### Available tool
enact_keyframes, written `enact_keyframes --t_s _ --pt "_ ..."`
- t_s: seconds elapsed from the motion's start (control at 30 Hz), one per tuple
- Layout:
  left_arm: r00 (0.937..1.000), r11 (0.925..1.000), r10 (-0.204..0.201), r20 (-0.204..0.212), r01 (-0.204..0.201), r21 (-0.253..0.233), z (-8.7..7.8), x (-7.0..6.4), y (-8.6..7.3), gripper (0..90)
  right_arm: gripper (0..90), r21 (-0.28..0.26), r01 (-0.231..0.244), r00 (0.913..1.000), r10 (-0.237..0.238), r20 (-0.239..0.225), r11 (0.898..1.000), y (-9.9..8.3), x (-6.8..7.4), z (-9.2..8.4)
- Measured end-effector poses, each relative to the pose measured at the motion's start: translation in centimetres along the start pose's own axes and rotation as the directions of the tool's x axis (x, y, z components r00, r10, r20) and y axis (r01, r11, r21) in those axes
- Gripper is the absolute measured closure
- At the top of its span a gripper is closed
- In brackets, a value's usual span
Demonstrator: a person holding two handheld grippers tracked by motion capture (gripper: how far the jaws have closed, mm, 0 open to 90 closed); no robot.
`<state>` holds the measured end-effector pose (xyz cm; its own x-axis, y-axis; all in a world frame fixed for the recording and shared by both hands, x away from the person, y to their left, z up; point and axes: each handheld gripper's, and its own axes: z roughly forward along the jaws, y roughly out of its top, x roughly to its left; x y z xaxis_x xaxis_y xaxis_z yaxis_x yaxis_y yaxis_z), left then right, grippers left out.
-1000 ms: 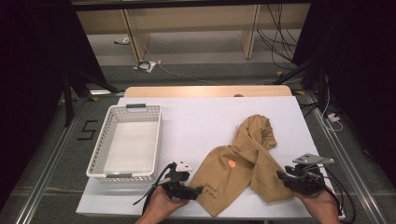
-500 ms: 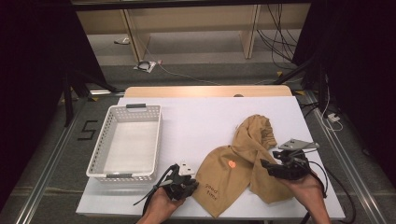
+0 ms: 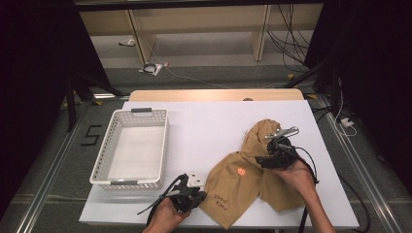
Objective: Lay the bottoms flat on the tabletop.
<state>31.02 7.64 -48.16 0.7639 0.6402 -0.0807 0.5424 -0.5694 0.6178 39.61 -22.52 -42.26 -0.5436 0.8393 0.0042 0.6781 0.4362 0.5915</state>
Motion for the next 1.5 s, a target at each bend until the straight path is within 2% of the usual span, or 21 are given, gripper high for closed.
enact_keyframes --t_s 0.03,0.1,0.3,0.33,0.37,0.47,0.57,0.73,0.9,0.97,1.13,1.3,1.4,1.5 --pt "1.0000 1.0000 -0.002 0.003 0.002 0.001 0.0 0.0 0.0 87.9 42.6 0.031 0.002 1.0000 -0.002 -0.006 1.000 0.0 -0.1 0.5" --pt "1.0000 1.0000 -0.005 0.008 0.005 0.000 0.0 0.1 0.0 87.9 45.0 0.040 0.003 1.0000 -0.002 -0.006 0.999 -0.1 -0.1 0.6" --pt "0.9995 0.9999 -0.011 0.028 0.011 0.004 0.0 0.4 0.0 87.7 77.9 0.044 0.022 0.9994 -0.021 -0.029 0.999 -0.6 -0.3 0.1" --pt "0.9994 0.9999 -0.012 0.031 0.012 0.006 0.0 0.5 0.0 87.7 84.4 0.045 0.023 0.9995 -0.022 -0.023 0.999 -0.6 -0.3 0.0" --pt "0.9994 0.9999 -0.012 0.033 0.012 0.007 -0.1 0.4 0.0 87.7 86.9 0.045 0.026 0.9995 -0.026 -0.017 0.999 -0.7 -0.3 -0.2" --pt "0.9993 0.9999 -0.002 0.037 0.002 0.015 -0.1 0.4 0.0 87.7 87.9 0.026 0.040 0.9991 -0.041 0.011 0.999 -1.1 -0.6 -1.0" --pt "0.9993 0.9998 0.000 0.038 -0.001 0.018 -0.2 0.3 -0.1 87.7 88.0 -0.003 0.027 0.9988 -0.027 0.041 1.000 -1.7 -1.3 -2.1" --pt "0.9990 0.9997 0.002 0.044 -0.003 0.024 -0.2 0.3 0.0 87.7 88.0 -0.038 -0.057 0.9932 0.061 0.100 0.998 -3.7 -3.6 -3.9" --pt "0.9987 0.9995 0.002 0.050 -0.004 0.030 -0.2 0.4 0.0 87.7 88.0 -0.043 -0.131 0.9803 0.136 0.144 0.991 -6.0 -5.8 -4.6" --pt "0.9987 0.9995 0.003 0.051 -0.004 0.033 -0.2 0.4 0.0 87.7 88.0 -0.040 -0.137 0.9783 0.142 0.151 0.990 -6.2 -6.0 -4.7" --pt "0.9980 0.9991 0.002 0.063 -0.004 0.043 -0.3 0.5 0.0 87.6 87.9 -0.027 -0.172 0.9660 0.174 0.191 0.985 -7.5 -7.3 -4.6" --pt "0.9978 0.9981 0.013 0.065 -0.017 0.059 -0.4 0.4 0.0 87.6 87.9 0.010 -0.200 0.9555 0.193 0.223 0.980 -8.4 -8.0 -3.8" --pt "0.9973 0.9971 0.018 0.072 -0.023 0.072 -0.5 0.3 0.0 87.6 87.7 0.025 -0.206 0.9537 0.195 0.228 0.978 -8.7 -8.3 -3.4" --pt "0.9971 0.9968 0.012 0.075 -0.018 0.078 -0.6 0.3 0.1 87.2 84.9 0.012 -0.207 0.9537 0.199 0.225 0.978 -8.7 -8.3 -3.5"
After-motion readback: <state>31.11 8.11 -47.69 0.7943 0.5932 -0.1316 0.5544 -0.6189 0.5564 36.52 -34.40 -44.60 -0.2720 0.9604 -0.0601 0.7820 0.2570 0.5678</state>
